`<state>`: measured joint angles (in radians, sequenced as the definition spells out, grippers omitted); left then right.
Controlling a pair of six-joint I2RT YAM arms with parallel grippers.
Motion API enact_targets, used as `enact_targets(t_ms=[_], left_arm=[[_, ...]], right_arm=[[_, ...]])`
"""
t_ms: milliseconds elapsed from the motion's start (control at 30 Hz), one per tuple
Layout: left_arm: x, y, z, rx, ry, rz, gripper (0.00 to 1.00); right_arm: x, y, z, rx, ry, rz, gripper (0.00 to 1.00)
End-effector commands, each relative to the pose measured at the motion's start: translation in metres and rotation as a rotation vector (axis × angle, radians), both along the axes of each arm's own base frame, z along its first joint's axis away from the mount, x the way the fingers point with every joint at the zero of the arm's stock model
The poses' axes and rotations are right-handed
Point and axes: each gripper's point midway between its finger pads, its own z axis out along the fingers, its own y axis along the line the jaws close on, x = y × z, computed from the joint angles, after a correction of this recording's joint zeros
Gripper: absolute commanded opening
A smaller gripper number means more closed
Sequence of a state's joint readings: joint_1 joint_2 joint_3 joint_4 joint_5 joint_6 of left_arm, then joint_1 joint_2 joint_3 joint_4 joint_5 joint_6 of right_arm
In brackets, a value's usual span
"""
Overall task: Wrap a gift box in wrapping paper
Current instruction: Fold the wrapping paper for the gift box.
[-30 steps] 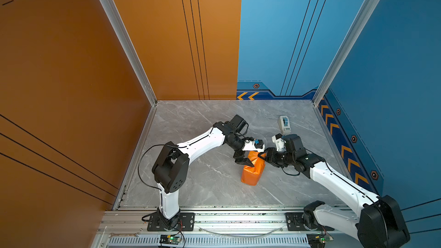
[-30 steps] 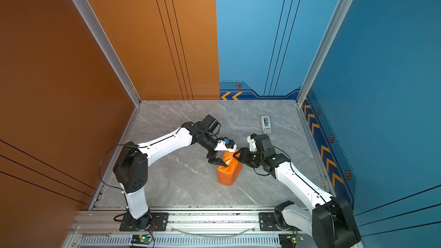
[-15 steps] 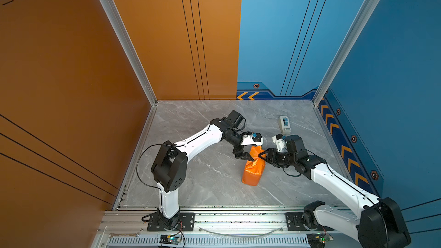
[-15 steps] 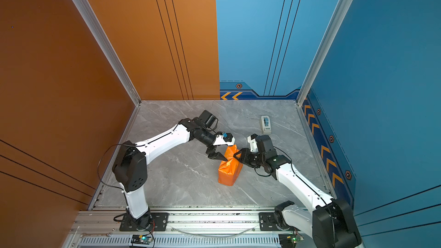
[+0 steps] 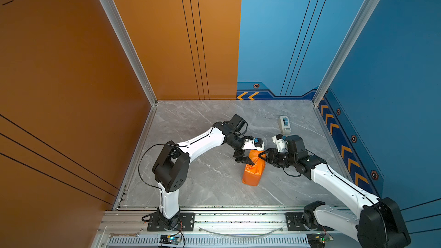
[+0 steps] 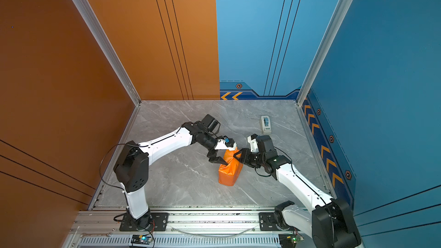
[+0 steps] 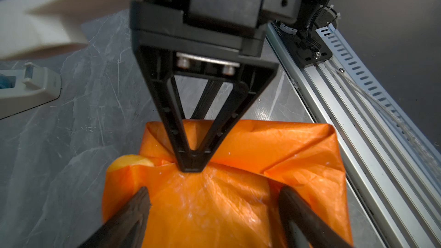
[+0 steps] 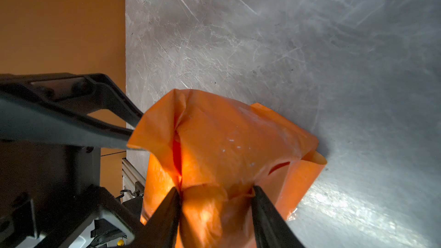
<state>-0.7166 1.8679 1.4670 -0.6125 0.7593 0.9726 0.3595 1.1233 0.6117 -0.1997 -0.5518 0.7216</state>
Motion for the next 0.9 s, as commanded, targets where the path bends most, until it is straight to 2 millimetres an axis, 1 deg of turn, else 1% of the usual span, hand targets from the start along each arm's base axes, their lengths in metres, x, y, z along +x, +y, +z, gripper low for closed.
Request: enact_targets(t_ms=[0,67,133,167,200,267,333,400,467,533,567,633,767,800,867], left_arm=[[-0.017,0.02,-0.045,0.154,0.083,0.045,0.85],[-0.015,0.023,-0.054,0.178,0.096,0.081,0.85],[-0.013,0.024,-0.061,0.198,0.104,0.11,0.85],[-0.014,0.025,-0.064,0.203,0.111,0.121,0.85],[-0.014,0.025,-0.067,0.207,0.114,0.133,0.85],[-0.015,0.026,-0.07,0.212,0.116,0.139,0.85],[-0.015,0.028,-0.074,0.23,0.112,0.144,0.85],[-0.016,0.029,-0.075,0.236,0.114,0.148,0.85],[-0.017,0.03,-0.077,0.241,0.115,0.148,0.85],[-0.018,0.031,-0.078,0.248,0.113,0.148,0.85],[-0.018,0.031,-0.078,0.248,0.111,0.148,0.85],[-0.018,0.031,-0.078,0.246,0.112,0.148,0.85],[-0.018,0.028,-0.075,0.241,0.109,0.146,0.85],[-0.018,0.028,-0.075,0.24,0.11,0.148,0.85],[-0.018,0.027,-0.073,0.238,0.109,0.149,0.85]], right_arm=[[-0.011,-0.017,-0.034,-0.086,0.091,-0.034,0.53],[-0.009,-0.017,-0.03,-0.08,0.086,-0.031,0.54],[-0.006,-0.019,-0.021,-0.079,0.065,-0.033,0.57],[-0.005,-0.02,-0.016,-0.078,0.048,-0.034,0.6],[-0.004,-0.023,-0.009,-0.077,0.032,-0.035,0.65],[-0.001,-0.031,0.003,-0.085,0.006,-0.049,0.71],[0.003,-0.044,0.017,-0.093,-0.025,-0.074,0.73],[0.011,-0.062,0.03,-0.102,-0.063,-0.113,0.75],[0.021,-0.083,0.037,-0.148,-0.079,-0.16,0.75],[0.031,-0.1,0.039,-0.2,-0.09,-0.175,0.74],[0.038,-0.11,0.039,-0.223,-0.095,-0.188,0.73],[0.055,-0.122,0.04,-0.242,-0.119,-0.179,0.68],[0.1,-0.154,0.033,-0.34,-0.143,-0.198,0.62],[0.112,-0.159,0.032,-0.347,-0.15,-0.19,0.6],[0.135,-0.163,0.029,-0.315,-0.171,-0.155,0.56]])
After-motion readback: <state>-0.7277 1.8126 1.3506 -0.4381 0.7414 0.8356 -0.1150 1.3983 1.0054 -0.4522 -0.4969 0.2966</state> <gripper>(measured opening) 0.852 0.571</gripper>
